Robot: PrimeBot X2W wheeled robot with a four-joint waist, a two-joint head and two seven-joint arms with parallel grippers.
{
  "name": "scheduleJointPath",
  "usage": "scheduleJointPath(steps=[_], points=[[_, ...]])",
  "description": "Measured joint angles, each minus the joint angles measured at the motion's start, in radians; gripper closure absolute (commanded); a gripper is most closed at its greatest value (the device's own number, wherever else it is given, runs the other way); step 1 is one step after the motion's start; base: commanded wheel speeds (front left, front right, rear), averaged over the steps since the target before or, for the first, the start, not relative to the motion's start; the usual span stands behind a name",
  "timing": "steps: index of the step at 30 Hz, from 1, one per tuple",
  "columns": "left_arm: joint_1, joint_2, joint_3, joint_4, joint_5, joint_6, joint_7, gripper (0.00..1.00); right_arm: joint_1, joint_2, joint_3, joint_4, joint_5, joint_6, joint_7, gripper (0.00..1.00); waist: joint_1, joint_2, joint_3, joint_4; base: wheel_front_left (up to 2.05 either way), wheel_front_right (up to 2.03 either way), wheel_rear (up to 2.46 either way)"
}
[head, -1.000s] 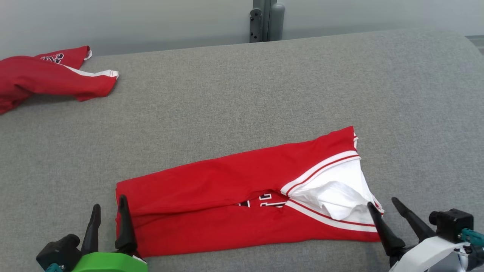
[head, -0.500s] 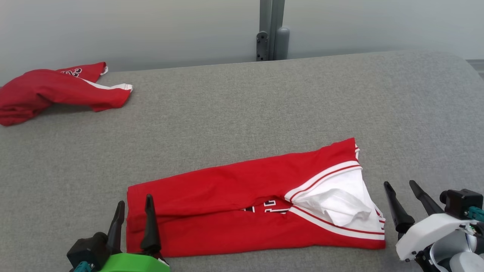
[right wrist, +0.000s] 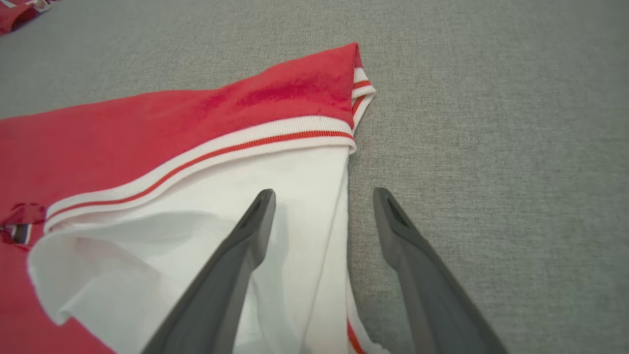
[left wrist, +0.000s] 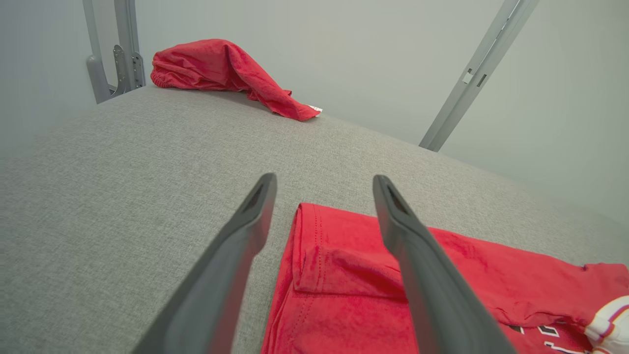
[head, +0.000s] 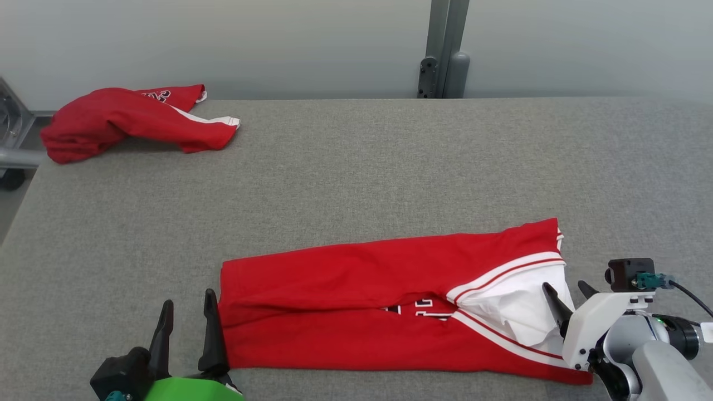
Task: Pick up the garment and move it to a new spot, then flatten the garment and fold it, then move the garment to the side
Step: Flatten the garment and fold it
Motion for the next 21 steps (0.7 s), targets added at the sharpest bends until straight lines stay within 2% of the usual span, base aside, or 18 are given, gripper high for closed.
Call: scheduleJointPath(steps=[9, 16, 17, 18, 19, 21], points=[[-0.001, -0.006, 0.009, 0.000, 0.003, 0.000, -0.003, 0.00, -0.112, 0.009, 0.062, 0.160, 0.048, 0.000, 0.051, 0.00, 0.0000, 0.0000, 0.023, 0.008, 0.00, 0.00, 0.00], [-0.003, -0.012, 0.010, 0.006, 0.007, -0.003, -0.003, 0.00, -0.139, -0.006, 0.183, 0.160, 0.131, -0.002, 0.105, 0.00, 0.0000, 0.0000, 0.028, 0.014, 0.00, 0.00, 0.00], [-0.003, -0.012, 0.012, 0.006, 0.007, -0.003, -0.003, 0.00, -0.140, -0.010, 0.200, 0.155, 0.139, -0.002, 0.111, 0.11, 0.0000, 0.0000, 0.029, 0.013, 0.00, 0.00, 0.00], [-0.003, -0.012, 0.014, 0.006, 0.007, -0.003, -0.003, 0.00, -0.142, -0.014, 0.216, 0.152, 0.142, -0.002, 0.113, 0.54, 0.0000, 0.0000, 0.029, 0.011, 0.00, 0.00, 0.00], [-0.003, -0.013, 0.015, 0.005, 0.007, -0.003, -0.003, 0.00, -0.144, -0.019, 0.230, 0.151, 0.145, -0.002, 0.113, 0.65, 0.0000, 0.0000, 0.030, 0.009, 0.00, 0.00, 0.00], [-0.003, -0.016, 0.015, 0.004, 0.007, -0.003, -0.003, 0.00, -0.150, -0.023, 0.247, 0.153, 0.146, -0.002, 0.111, 1.00, 0.0000, 0.0000, 0.031, 0.005, 0.00, 0.00, 0.00]])
